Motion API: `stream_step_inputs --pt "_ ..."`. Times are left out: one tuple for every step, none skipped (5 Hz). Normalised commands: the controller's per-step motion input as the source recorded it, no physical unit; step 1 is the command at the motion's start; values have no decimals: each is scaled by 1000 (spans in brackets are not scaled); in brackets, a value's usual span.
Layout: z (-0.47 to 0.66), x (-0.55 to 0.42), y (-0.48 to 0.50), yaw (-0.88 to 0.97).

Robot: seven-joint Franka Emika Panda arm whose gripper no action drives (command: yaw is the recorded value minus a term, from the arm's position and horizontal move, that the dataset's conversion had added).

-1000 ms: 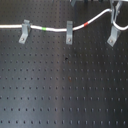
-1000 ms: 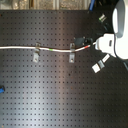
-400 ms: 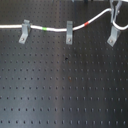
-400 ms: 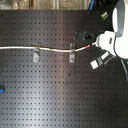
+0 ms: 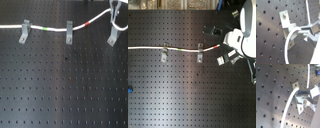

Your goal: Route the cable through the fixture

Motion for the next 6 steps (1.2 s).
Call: stream_step_inputs --pt "118 -273 24 57" --pt "88 -407 -36 -17" --pt "2 -185 10 -51" --pt "0 0 0 26" --pt "-64 -1 0 0" --pt "-174 -1 -1 6"
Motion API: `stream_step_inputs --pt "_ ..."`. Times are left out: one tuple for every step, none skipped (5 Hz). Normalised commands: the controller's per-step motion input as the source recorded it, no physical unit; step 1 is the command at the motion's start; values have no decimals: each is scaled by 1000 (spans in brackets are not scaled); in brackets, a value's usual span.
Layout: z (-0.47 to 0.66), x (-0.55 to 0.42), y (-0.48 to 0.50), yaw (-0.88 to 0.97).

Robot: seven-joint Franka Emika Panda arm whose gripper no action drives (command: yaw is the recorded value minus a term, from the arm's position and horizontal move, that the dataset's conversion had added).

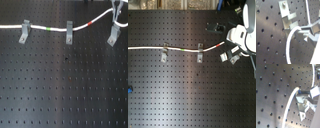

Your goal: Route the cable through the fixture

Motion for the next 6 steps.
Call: stream_step_inputs --pt "-201 -1 -1 20" --pt "-159 0 0 66" --pt "222 118 298 274" --pt "181 181 266 303" --pt "111 120 -27 23" --pt "2 -99 -166 0"
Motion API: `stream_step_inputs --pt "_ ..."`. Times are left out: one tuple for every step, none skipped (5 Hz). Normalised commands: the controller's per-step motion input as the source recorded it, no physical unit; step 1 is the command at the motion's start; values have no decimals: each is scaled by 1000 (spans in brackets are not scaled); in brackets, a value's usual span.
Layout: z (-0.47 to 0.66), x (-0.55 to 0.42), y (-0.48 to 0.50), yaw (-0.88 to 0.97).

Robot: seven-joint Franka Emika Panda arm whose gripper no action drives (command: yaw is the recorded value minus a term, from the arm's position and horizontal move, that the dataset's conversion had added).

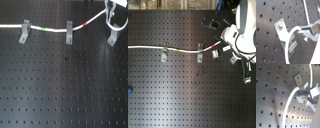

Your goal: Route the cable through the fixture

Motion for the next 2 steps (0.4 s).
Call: stream_step_inputs --pt "-82 -185 -200 -63" --pt "-66 -121 -143 -17"
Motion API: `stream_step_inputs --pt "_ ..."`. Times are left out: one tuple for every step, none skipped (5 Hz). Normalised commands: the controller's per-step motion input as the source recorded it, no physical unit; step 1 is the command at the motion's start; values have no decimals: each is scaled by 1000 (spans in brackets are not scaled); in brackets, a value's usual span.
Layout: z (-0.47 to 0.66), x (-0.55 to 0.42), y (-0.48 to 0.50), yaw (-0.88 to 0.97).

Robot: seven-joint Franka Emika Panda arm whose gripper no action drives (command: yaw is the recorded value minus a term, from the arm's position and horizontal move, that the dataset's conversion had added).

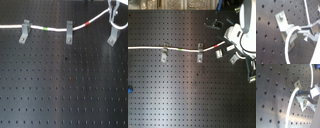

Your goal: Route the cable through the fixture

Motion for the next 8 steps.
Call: stream_step_inputs --pt "0 -33 -60 0" --pt "285 65 -10 -9" --pt "454 16 33 -83" --pt "447 20 40 -71" --pt "109 1 2 -37" --pt "-378 -288 134 -226" --pt "-428 -153 258 -471" --pt "-219 20 118 -391"
